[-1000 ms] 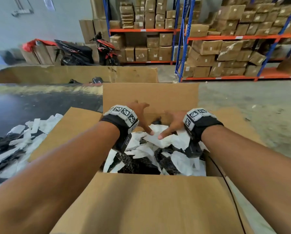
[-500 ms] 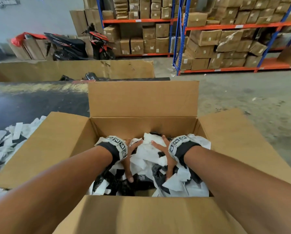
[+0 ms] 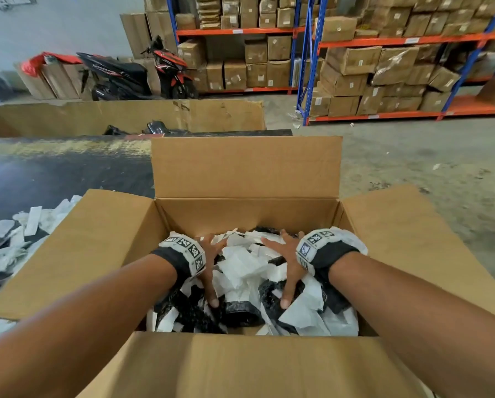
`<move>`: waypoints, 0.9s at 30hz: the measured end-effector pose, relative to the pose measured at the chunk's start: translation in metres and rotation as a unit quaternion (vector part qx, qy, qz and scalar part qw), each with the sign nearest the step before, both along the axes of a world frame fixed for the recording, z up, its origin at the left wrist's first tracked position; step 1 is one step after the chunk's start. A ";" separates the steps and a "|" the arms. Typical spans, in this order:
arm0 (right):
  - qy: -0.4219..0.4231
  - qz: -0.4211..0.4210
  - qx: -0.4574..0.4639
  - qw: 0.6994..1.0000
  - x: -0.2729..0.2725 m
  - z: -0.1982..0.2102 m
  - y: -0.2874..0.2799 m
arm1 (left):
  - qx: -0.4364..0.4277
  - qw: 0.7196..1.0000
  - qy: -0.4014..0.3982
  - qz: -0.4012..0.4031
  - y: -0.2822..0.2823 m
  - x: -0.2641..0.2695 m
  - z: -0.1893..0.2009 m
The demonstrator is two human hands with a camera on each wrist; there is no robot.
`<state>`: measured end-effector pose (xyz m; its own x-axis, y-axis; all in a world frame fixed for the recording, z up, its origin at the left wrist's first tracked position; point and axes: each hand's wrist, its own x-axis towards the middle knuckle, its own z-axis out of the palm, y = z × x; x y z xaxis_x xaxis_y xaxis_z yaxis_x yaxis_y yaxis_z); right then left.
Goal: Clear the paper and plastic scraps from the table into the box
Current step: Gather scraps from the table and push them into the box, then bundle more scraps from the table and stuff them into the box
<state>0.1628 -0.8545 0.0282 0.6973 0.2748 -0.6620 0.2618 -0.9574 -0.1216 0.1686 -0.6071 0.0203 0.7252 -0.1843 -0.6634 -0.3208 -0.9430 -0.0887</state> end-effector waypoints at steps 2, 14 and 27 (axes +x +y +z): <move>0.011 0.034 -0.026 0.999 -0.002 0.022 -0.003 | -0.016 1.000 0.017 0.003 0.001 -0.001 0.010; -0.314 0.015 0.109 0.943 -0.032 0.102 0.024 | -0.168 0.966 -0.191 -0.039 -0.014 -0.018 0.086; -0.486 -0.006 0.228 0.844 -0.178 0.196 0.108 | -0.394 0.843 -0.363 -0.030 0.096 -0.160 0.154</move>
